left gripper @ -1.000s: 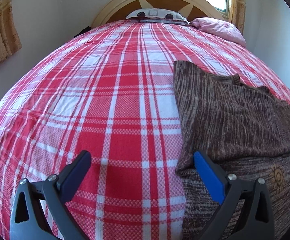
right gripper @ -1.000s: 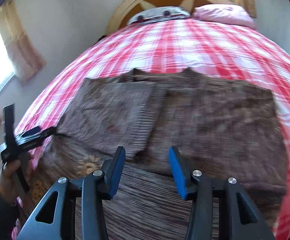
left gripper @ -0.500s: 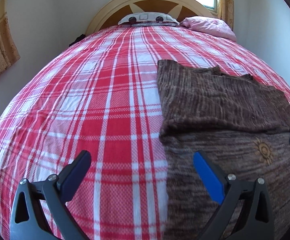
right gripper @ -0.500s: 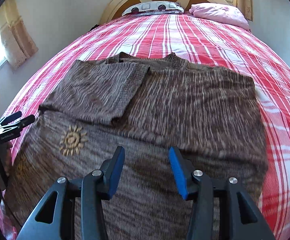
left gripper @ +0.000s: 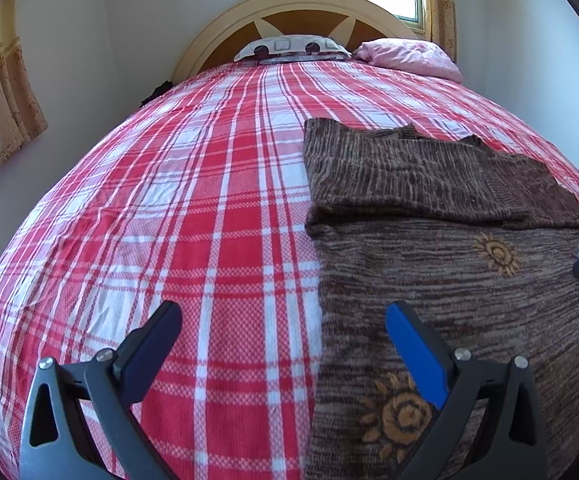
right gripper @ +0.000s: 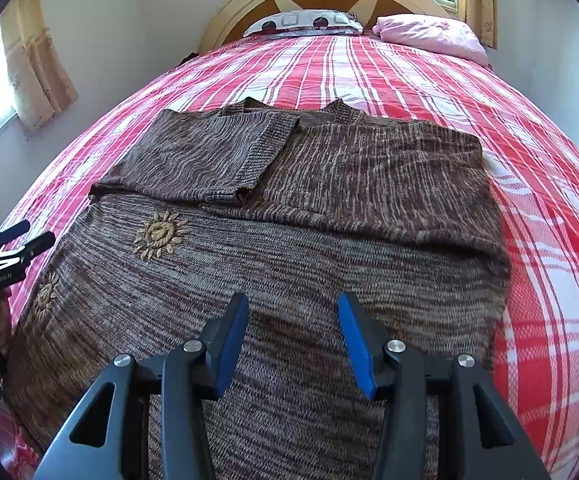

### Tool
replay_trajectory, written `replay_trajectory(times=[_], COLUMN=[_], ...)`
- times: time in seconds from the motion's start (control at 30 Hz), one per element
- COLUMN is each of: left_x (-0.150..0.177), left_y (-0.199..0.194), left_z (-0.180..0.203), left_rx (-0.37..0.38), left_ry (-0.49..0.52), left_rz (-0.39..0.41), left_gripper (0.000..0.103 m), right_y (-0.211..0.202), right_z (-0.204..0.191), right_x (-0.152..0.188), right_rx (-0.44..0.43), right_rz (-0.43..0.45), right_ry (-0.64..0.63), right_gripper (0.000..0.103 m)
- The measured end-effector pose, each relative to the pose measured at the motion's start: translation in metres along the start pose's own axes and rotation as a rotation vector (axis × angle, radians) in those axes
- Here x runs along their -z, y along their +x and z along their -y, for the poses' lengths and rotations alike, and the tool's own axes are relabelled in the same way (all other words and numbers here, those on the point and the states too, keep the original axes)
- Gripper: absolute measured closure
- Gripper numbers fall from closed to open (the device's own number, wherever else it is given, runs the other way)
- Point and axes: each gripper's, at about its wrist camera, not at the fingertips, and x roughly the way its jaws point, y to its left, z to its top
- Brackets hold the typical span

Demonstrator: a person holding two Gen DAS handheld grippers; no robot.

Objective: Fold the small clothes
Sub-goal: 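Move both grippers to the ribbed hem edge of the sweater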

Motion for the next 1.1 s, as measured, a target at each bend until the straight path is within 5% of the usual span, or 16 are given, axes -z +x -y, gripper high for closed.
replay_trajectory(times=[0.77,1.1], left_x=[0.072,0.126], left_y=[-0.096,-0.116], left_z=[0.012,0.008], left_rx=[0.077,0.057], left_ry=[0.043,0.091], left_rz=[0.036,-0.028], left_gripper=[0.000,0.000], right_y=[-0.081,-0.121], right_z=[-0.003,0.010], right_x=[0.098,0.157], right_rx=[-0.012,0.012], right_rz=[-0.043,-0.078], right_ry=[0.035,0.076], right_gripper=[0.054,0.054])
